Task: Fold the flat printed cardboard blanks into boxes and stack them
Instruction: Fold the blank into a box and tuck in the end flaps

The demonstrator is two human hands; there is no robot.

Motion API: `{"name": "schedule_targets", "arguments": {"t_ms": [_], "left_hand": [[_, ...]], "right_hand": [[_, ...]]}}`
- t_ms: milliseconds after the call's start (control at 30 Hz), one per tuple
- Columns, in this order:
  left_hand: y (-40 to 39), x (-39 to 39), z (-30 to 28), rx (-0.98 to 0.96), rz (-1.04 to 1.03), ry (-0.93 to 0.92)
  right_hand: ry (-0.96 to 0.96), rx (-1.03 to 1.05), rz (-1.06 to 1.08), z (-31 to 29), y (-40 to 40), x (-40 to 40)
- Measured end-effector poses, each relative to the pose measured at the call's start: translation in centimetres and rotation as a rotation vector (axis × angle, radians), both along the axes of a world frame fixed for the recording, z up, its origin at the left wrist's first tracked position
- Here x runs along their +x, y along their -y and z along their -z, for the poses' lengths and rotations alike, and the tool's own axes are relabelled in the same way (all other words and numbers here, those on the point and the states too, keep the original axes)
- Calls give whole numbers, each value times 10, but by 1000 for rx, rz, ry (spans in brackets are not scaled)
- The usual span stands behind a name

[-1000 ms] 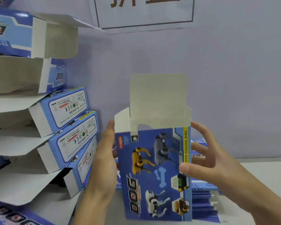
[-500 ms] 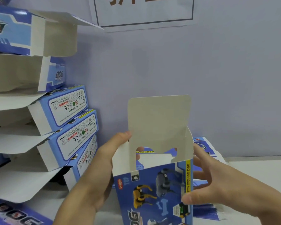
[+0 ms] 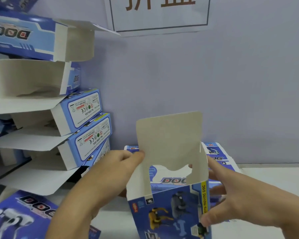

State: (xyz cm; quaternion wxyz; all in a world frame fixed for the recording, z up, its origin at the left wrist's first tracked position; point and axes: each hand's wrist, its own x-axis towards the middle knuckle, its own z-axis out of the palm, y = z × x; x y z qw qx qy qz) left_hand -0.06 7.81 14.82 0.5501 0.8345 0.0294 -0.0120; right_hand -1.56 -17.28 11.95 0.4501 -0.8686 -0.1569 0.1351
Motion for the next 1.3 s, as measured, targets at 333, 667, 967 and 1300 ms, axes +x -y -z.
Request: {"name": "schedule_targets", "arguments": {"t_ms": [333, 667, 967, 1300], "left_hand": [[30, -16, 12, 343, -99, 205], [54, -30, 20, 385, -386, 398], [26, -30, 29, -205, -148, 79], [20, -8, 47, -396, -66, -26]], "right_hand": [[70, -187, 229, 2, 8, -29], [515, 39, 743, -3, -23, -30], [284, 352, 728, 1, -8, -26], [-146, 748, 652, 21, 8, -13]]}}
